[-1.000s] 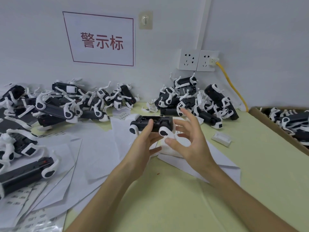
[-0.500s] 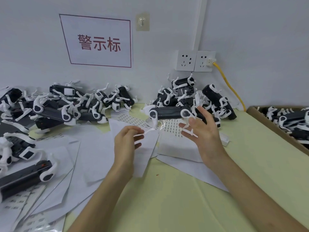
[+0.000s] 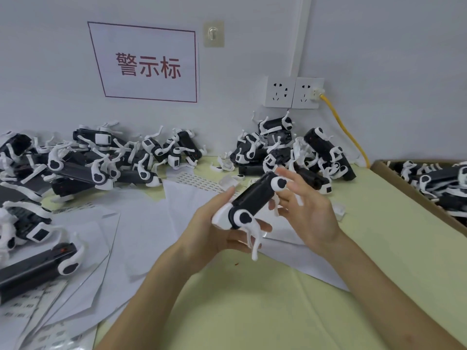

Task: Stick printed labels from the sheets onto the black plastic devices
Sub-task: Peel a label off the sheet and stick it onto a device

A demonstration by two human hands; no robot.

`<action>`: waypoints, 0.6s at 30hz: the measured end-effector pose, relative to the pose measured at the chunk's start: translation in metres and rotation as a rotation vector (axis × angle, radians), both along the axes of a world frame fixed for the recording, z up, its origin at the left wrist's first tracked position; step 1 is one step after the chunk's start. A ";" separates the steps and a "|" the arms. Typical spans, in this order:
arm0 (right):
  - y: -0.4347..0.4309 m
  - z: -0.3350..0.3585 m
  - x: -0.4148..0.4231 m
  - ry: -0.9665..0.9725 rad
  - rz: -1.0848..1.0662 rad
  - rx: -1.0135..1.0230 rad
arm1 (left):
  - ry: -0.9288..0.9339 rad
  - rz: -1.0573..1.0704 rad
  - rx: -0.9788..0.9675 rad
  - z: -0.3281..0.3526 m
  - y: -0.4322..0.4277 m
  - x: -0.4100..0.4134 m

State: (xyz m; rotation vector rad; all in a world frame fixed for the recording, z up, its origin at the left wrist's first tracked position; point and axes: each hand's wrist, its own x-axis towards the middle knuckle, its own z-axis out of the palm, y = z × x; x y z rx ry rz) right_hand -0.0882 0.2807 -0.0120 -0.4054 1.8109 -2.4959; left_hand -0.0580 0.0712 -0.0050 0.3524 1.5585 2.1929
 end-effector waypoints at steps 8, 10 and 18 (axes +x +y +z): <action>-0.007 -0.003 0.004 0.016 0.112 0.135 | -0.038 -0.187 0.012 0.000 -0.004 0.004; -0.011 -0.005 0.004 0.062 0.106 0.202 | -0.023 -0.190 0.038 -0.004 -0.002 0.004; -0.012 -0.004 0.003 0.073 -0.055 0.215 | -0.037 -0.108 0.106 -0.013 0.009 0.005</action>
